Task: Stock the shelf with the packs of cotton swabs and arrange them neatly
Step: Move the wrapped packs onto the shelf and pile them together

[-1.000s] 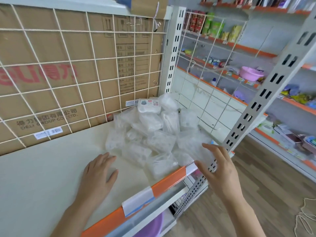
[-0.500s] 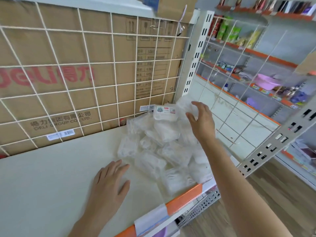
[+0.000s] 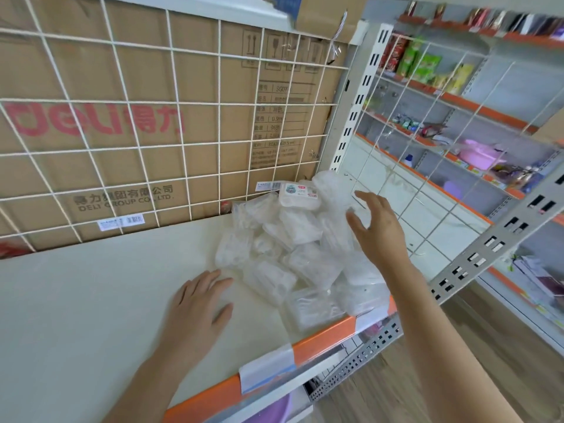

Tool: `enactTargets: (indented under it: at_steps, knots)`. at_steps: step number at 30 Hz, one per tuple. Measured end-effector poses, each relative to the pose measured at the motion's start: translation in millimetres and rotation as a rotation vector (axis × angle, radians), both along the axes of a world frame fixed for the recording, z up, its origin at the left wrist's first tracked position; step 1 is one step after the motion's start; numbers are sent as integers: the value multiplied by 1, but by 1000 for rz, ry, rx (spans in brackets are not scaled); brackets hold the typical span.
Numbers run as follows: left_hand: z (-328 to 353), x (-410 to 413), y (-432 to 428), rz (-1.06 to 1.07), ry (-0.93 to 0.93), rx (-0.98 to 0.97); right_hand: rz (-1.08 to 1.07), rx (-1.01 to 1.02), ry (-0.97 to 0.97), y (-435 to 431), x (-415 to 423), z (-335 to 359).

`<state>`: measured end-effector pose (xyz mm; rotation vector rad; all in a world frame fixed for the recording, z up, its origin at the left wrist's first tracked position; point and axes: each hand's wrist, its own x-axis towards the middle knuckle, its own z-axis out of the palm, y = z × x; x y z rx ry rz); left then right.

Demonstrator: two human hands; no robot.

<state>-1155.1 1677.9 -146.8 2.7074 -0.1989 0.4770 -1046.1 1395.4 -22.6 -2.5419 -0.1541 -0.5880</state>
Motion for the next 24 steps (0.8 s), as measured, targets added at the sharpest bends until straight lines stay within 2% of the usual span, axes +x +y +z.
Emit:
enactTargets:
  at_steps: [6,9,12,19,24]
  knots:
    - [6,-7,0,-4,85,12,53,19,-26,-33,-76,-12]
    - [13,-25,1,35,136,-52,42,29,24,-45,-102,-26]
    - [21,-55,1,88,73,-74,54,60,61,-52,-122,-45]
    - [31,-150,15,255,-12,-57,273,69,68,-27,-155,-69]
    - [32,-222,39,441,2,-106,471,54,57,13,-171,-70]
